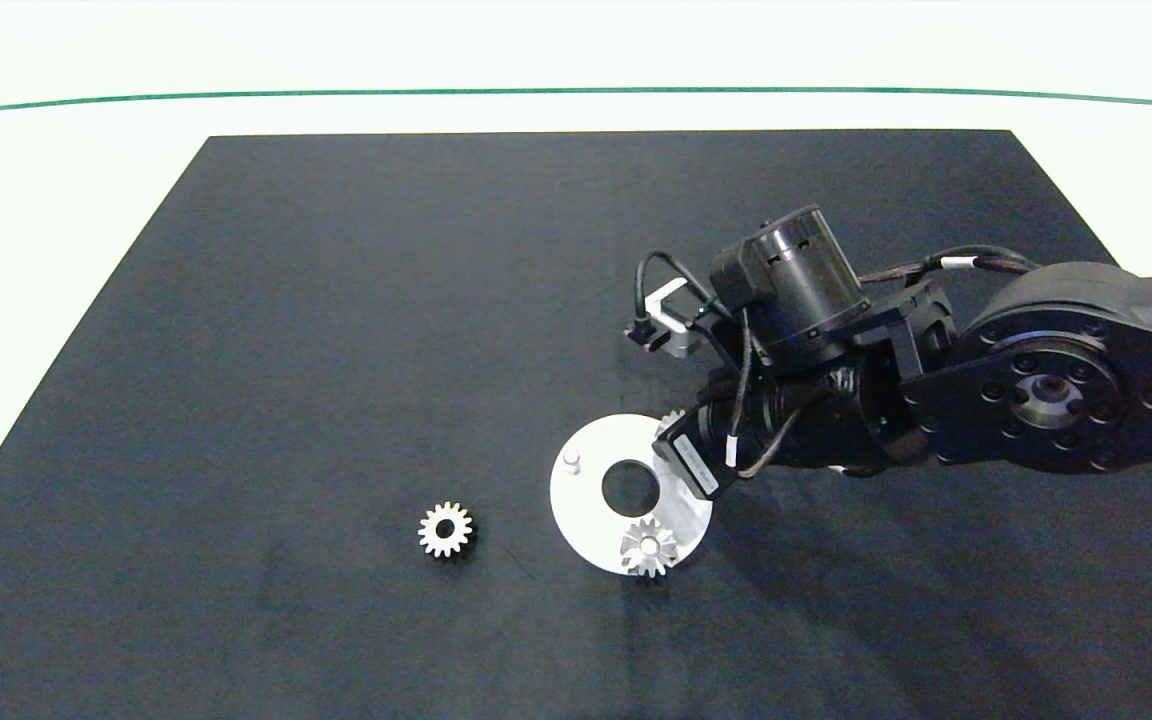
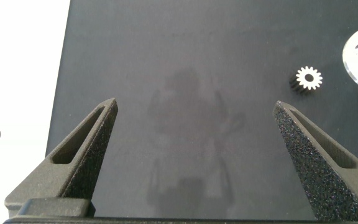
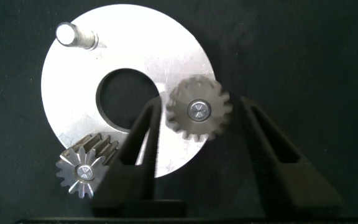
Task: Install three planetary gears onto the carrier pins
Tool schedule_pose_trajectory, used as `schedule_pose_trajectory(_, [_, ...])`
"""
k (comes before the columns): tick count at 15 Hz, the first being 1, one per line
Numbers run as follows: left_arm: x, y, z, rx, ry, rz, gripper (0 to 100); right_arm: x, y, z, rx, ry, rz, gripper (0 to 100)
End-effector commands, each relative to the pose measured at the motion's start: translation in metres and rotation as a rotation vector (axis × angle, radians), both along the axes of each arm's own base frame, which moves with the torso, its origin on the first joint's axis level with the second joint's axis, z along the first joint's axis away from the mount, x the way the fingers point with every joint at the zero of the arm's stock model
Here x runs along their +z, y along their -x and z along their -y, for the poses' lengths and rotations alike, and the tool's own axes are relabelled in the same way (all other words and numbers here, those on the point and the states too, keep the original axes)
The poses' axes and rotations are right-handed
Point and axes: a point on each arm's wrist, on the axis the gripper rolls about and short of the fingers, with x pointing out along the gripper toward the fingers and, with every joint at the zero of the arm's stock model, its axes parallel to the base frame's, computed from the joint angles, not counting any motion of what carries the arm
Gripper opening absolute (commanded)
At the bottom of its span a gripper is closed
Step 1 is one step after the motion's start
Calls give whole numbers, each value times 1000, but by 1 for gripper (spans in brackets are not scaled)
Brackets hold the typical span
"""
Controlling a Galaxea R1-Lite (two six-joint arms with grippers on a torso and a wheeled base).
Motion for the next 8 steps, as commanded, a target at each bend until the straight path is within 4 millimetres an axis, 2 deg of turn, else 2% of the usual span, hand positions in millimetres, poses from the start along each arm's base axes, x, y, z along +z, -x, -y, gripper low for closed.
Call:
schedule_pose_trajectory(1, [0, 0, 0, 1, -1, -2, 100, -1, 0, 0, -3, 1, -4, 100])
schedule_pose_trajectory(3, [0, 0, 0, 1, -1, -4, 100, 3, 8, 4, 2, -3, 1, 100])
schedule_pose_trajectory(4, [0, 0, 0, -1, -1, -4, 100, 30, 31, 19, 15, -53, 54, 100])
schedule_pose_trajectory(5, [-2, -1, 0, -7, -2, -10, 100, 57, 61, 46, 12, -110, 119, 100])
schedule_pose_trajectory(6, [-3, -3, 0, -22, -3, -19, 100, 72, 87, 76, -26, -144, 174, 100])
schedule_pose_trajectory(8, [-8, -11, 0, -57, -18, -71, 100, 85, 146, 145, -165, -179, 312, 100])
